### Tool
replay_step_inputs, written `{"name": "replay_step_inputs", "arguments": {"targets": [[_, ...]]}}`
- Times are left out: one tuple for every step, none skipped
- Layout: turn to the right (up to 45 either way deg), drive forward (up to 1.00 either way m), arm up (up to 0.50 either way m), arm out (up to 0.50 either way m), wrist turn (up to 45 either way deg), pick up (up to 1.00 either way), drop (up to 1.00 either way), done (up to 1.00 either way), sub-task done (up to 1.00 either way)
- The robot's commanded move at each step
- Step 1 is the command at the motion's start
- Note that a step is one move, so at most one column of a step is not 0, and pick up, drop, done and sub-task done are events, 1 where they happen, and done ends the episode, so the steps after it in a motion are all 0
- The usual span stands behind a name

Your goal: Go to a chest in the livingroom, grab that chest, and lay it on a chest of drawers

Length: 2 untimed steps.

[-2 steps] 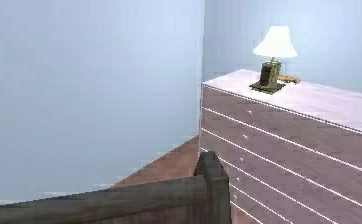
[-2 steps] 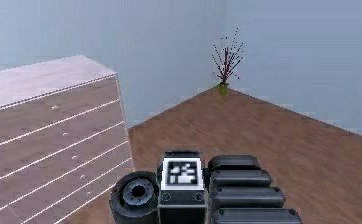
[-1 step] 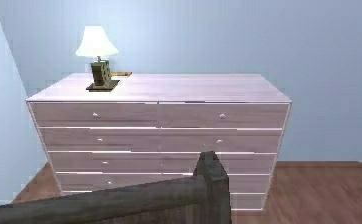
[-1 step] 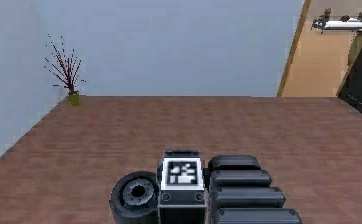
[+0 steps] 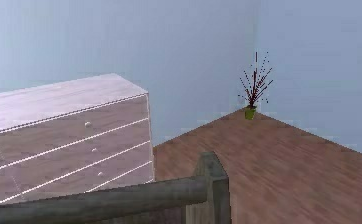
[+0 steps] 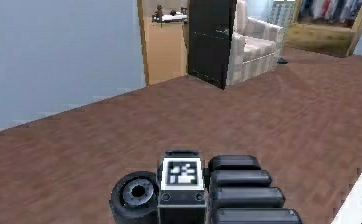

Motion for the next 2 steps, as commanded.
{"name": "replay_step_inputs", "arguments": {"targets": [[0.0, 0.2, 0.0, 0.0, 0.0, 0.0, 0.0, 0.0, 0.0], [-45.0, 0.0, 0.0, 0.0, 0.0, 0.0, 0.0, 0.0, 0.0]]}}
